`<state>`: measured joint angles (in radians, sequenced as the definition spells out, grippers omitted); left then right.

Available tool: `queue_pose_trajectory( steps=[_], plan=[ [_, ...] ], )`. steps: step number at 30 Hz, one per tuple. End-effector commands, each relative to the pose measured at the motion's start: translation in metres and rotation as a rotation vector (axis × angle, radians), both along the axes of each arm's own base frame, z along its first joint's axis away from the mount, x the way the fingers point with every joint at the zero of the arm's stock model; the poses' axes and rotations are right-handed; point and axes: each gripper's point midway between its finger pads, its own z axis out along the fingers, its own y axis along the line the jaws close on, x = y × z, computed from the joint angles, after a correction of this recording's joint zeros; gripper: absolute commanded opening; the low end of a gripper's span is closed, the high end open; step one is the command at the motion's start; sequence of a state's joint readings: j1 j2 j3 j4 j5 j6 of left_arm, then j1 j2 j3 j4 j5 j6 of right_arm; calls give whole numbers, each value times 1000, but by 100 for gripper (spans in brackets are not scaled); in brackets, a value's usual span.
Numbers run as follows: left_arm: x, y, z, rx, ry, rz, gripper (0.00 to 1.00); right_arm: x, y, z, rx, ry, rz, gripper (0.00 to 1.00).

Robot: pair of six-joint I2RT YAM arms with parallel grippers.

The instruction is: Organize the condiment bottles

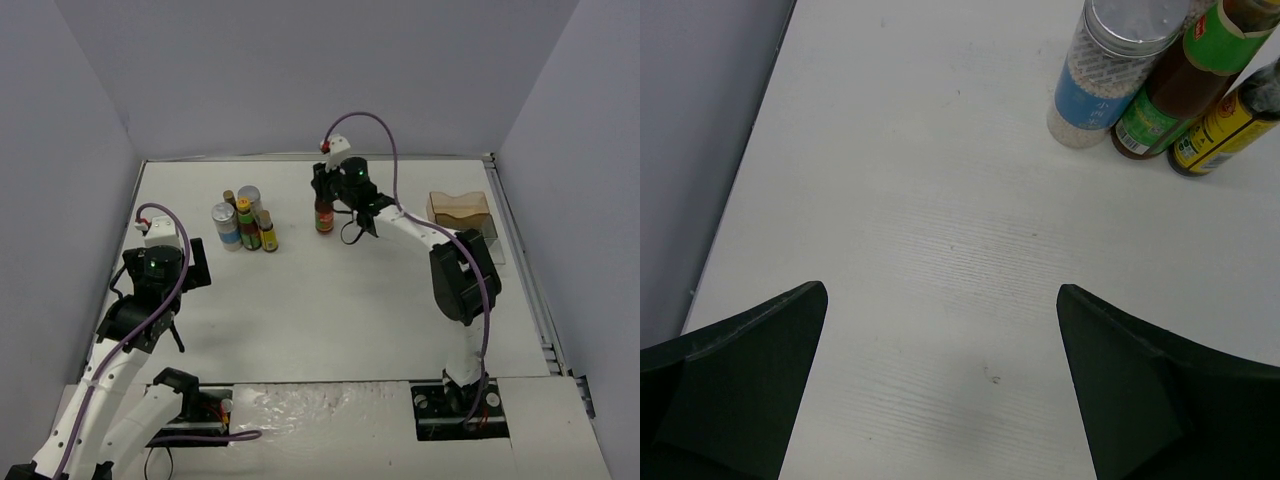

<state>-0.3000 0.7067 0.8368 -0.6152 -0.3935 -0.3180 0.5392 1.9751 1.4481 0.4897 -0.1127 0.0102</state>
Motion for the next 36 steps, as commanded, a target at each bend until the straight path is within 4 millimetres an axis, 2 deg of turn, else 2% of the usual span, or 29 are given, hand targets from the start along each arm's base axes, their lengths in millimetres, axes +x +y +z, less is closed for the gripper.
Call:
queue_pose_trajectory(
  steps=[1,5,6,14,16,20,24,29,36],
  plan=[
    [8,1,17,-7,-61,15,97,5,-85,175,116,-379,-179,0],
    [8,3,17,-4,-60,20,97,4,-166,193,90,-419,-334,0],
    [8,3,17,-4,-61,21,97,4,-191,201,89,-435,-380,0],
    [8,3,16,-2,-57,22,97,1,-330,213,51,-498,-672,0],
    [8,3,16,-3,-58,22,97,0,-356,213,44,-512,-725,0],
    [8,3,16,-3,-59,22,97,4,-392,204,27,-505,-792,0],
    [8,4,15,-1,-54,26,97,10,-413,192,15,-498,-826,0],
    [9,3,14,1,-48,25,97,17,-431,183,13,-497,-862,0],
    [9,3,13,1,-47,26,97,34,-442,159,3,-459,-875,0]
  ],
)
